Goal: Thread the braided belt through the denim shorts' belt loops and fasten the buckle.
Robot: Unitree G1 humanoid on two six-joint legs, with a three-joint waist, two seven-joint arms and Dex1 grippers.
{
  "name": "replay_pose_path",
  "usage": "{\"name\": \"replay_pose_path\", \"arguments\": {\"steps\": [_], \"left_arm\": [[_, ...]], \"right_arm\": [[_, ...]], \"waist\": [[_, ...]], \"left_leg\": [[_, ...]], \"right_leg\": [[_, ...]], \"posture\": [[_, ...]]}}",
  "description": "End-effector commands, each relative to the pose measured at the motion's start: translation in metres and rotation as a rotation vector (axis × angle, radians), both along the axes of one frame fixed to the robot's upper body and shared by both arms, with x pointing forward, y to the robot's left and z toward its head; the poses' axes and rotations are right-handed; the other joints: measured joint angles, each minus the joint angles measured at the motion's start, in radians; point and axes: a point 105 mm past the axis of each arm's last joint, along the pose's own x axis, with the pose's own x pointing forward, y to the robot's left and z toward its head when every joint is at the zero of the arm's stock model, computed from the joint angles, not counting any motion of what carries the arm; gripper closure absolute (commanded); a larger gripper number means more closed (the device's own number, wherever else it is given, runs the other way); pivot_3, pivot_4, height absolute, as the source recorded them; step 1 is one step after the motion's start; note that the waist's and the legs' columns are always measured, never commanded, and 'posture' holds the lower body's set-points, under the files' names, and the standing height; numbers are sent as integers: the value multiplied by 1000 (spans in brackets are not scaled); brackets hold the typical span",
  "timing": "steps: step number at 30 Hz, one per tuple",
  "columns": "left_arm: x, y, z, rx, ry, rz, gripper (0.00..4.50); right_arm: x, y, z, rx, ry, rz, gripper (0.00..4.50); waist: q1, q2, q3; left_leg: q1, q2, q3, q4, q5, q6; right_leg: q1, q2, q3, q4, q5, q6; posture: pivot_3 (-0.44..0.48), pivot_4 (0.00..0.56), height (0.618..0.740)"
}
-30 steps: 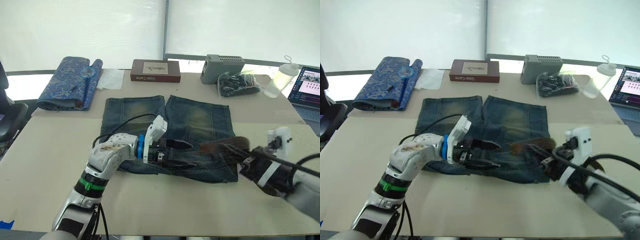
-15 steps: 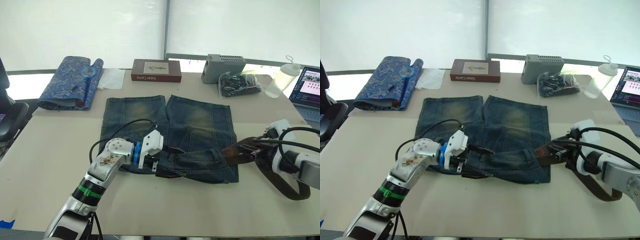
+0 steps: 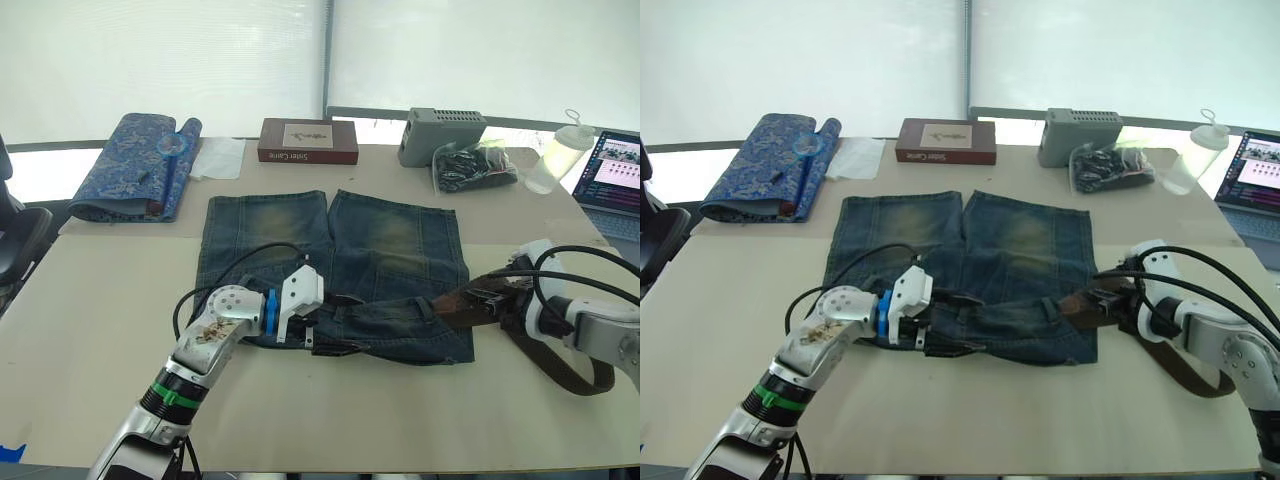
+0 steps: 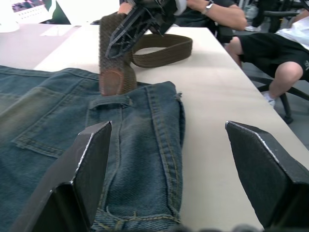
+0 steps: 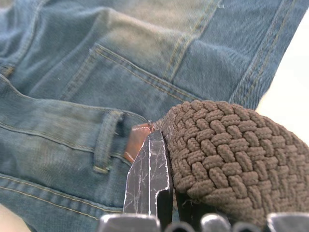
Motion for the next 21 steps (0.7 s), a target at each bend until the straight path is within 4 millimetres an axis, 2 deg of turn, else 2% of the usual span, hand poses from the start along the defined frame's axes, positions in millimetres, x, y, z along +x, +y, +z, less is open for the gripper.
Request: {"name": "replay_pose_path", "arguments": {"steps": [1, 6, 11, 21], "left_arm": [[-2, 2, 10, -28, -18, 40, 556], [-2, 5, 11, -36, -4, 79, 556], [-3, 4, 14, -40, -1, 86, 556], [-1, 2, 12, -29, 16, 96, 556]], "right_arm": [[1, 7, 5, 28, -4, 36, 4500], [4, 7, 25, 103, -46, 36, 4500], [-1, 7, 10, 94, 15, 41, 4500], [0, 22, -20, 89, 85, 61, 4500]], "waist": [[0, 0, 0], [0, 0, 0], [5, 0, 0], [1, 0, 0]], "left_leg": [[0, 0, 0, 0, 0, 0], [0, 0, 0, 0, 0, 0], [0, 0, 0, 0, 0, 0], [0, 0, 0, 0, 0, 0]], "right_leg": [[0, 0, 0, 0, 0, 0], [0, 0, 0, 0, 0, 1], [0, 0, 0, 0, 0, 1], [0, 0, 0, 0, 0, 1]], "posture": [[0, 150, 740], [0, 150, 740], [0, 150, 740], [0, 150, 740]]}}
